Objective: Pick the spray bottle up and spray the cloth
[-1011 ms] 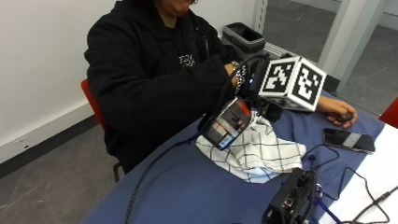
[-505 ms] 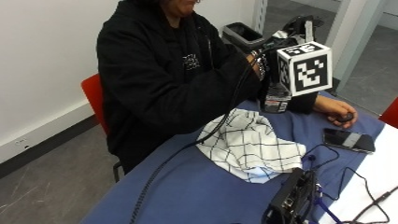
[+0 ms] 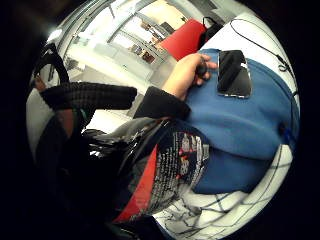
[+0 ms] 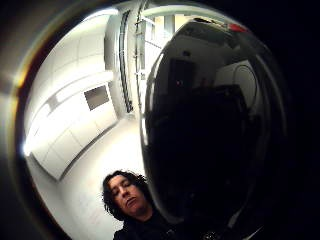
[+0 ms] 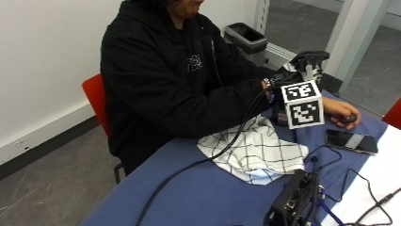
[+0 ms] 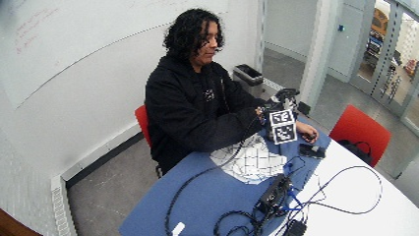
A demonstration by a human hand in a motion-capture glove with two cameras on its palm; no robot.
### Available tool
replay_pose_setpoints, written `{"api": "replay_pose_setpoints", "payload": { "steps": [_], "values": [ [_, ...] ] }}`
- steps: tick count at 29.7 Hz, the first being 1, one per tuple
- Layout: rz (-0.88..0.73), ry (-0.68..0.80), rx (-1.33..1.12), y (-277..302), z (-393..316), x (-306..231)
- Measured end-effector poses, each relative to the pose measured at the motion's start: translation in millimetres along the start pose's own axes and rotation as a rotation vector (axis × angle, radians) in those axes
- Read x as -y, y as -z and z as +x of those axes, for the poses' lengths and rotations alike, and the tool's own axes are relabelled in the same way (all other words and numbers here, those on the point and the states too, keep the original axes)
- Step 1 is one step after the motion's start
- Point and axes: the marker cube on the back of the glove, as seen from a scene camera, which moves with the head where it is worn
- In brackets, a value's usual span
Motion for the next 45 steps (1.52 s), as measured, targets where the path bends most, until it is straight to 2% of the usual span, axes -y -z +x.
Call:
{"api": "replay_pose_setpoints", "payload": {
  "steps": [16,23,38,45],
  "values": [
    [-0.009,0.019,-0.035,-8,13,-3],
    [-0.149,-0.061,0.030,0,13,-20],
    [-0.122,0.013,-0.613,108,-32,-86],
    [-0.154,-0.092,-0.979,172,-68,-139]
  ]
}}
